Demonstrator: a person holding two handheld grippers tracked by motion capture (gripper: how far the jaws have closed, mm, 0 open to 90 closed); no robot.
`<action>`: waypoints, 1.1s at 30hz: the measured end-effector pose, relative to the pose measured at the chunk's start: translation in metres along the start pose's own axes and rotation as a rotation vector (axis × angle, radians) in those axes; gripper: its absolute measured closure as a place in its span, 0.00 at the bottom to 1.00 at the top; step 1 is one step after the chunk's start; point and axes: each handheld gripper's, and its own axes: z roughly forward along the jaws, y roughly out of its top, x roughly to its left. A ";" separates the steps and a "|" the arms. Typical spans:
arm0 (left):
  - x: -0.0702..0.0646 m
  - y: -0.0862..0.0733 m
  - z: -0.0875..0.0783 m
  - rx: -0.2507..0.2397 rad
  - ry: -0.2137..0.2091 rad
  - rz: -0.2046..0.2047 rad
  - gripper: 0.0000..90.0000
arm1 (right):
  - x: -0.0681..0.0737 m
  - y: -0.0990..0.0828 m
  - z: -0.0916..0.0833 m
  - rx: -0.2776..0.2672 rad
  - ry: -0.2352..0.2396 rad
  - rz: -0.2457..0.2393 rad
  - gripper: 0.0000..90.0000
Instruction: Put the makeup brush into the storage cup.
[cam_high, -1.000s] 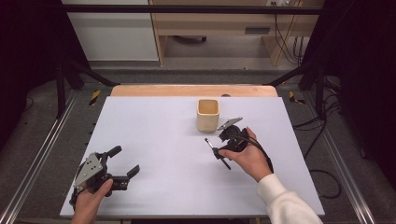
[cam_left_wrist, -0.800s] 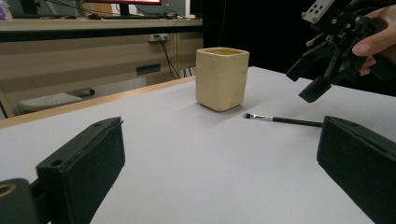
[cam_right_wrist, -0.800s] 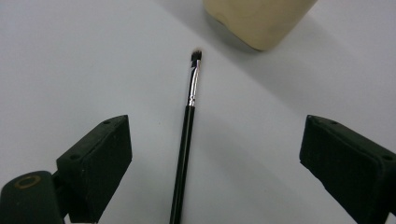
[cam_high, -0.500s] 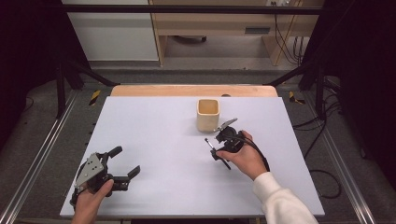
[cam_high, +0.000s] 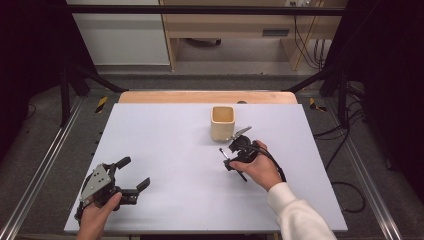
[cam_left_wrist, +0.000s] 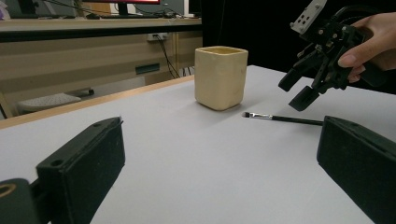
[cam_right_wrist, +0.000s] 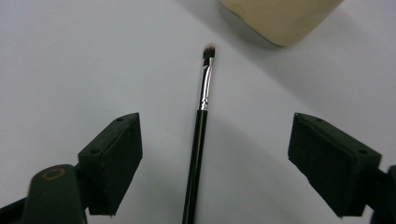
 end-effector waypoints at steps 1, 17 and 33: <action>0.000 0.000 0.000 -0.003 0.000 -0.003 0.01 | 0.001 0.001 0.002 0.000 0.005 -0.009 0.29; 0.000 0.000 0.001 0.001 -0.005 0.001 0.01 | 0.003 0.003 0.014 0.028 0.017 0.032 0.45; 0.000 0.000 0.001 0.002 -0.006 0.002 0.01 | 0.005 0.002 0.019 0.064 0.037 0.047 0.73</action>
